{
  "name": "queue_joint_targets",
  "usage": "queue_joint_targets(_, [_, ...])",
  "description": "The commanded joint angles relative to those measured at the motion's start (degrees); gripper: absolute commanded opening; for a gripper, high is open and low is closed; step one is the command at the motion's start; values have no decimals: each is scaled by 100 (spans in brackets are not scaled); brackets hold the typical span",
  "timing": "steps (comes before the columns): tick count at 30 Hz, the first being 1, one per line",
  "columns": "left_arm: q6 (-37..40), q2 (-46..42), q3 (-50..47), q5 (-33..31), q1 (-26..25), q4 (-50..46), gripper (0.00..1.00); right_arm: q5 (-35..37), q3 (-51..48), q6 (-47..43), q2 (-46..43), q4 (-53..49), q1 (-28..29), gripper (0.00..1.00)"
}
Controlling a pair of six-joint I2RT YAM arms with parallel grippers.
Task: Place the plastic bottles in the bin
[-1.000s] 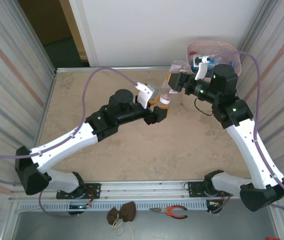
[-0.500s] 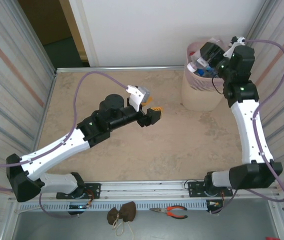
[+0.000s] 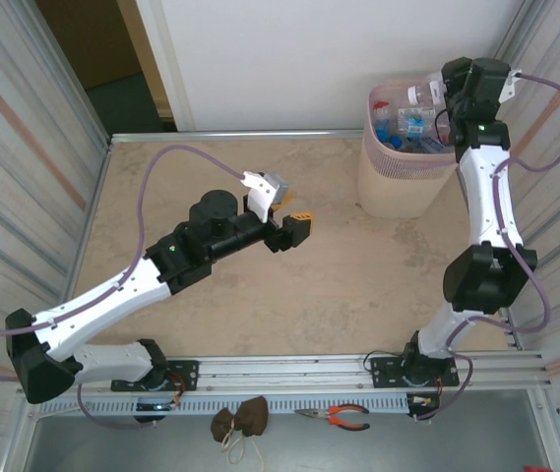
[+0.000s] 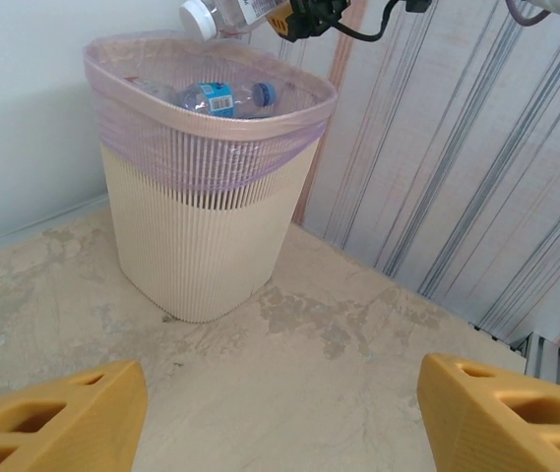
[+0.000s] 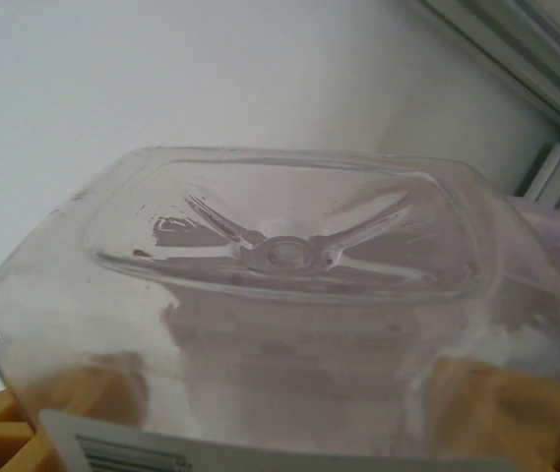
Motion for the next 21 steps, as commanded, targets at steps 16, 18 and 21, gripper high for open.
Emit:
queue_joint_targets(16, [-181, -136, -275, -100, 186, 94, 74, 232, 1787, 1383, 1751, -984, 127, 67])
queue_joint_targets(18, [-217, -118, -283, -95, 184, 109, 74, 234, 1794, 1400, 1779, -1001, 166, 70])
queue_joint_targets(21, [-235, -134, -292, -89, 182, 106, 74, 235, 1802, 1409, 1768, -1036, 184, 76])
